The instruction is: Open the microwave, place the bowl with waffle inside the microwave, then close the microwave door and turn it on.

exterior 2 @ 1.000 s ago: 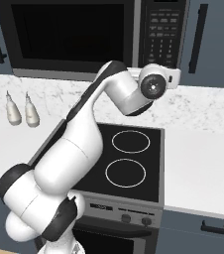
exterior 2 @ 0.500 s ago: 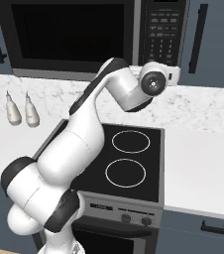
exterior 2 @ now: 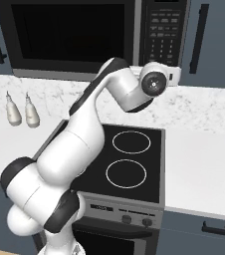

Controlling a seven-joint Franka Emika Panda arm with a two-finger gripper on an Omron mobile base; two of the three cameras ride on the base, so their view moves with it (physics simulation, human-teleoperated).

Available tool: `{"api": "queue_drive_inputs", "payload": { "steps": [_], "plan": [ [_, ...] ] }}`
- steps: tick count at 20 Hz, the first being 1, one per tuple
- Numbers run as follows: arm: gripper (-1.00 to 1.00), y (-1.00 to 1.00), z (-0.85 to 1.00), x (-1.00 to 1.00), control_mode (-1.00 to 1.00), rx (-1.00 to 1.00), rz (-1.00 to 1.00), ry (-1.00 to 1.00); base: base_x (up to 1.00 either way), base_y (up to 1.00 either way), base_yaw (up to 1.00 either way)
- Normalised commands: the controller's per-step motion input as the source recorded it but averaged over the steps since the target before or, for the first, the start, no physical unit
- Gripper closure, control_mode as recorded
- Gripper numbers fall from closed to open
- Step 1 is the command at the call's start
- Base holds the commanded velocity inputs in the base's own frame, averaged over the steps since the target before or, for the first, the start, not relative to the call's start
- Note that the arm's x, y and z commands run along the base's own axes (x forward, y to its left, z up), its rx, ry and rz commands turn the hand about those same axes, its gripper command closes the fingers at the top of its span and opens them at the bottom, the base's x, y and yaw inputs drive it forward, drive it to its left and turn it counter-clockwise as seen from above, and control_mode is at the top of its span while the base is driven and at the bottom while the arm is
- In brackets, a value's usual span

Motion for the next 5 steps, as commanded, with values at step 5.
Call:
{"api": "queue_drive_inputs", "payload": {
  "steps": [5],
  "plan": [
    [1.00,0.02,-0.02,0.01,-1.00,0.00,0.00,0.00,0.00,0.00,0.00]
  ]
}}
